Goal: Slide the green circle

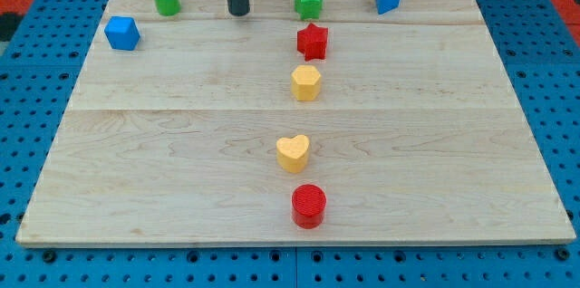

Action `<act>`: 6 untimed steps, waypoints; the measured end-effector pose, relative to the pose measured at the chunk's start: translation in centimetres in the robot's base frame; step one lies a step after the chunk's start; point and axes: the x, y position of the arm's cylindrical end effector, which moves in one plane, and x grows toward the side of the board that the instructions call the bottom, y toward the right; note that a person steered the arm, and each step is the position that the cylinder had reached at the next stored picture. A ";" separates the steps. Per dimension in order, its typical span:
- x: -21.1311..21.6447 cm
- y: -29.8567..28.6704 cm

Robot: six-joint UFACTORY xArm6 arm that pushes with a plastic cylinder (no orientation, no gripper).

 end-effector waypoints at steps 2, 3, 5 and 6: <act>-3.9 -4.0; -4.0 -10.3; -0.9 -15.7; -0.3 -18.3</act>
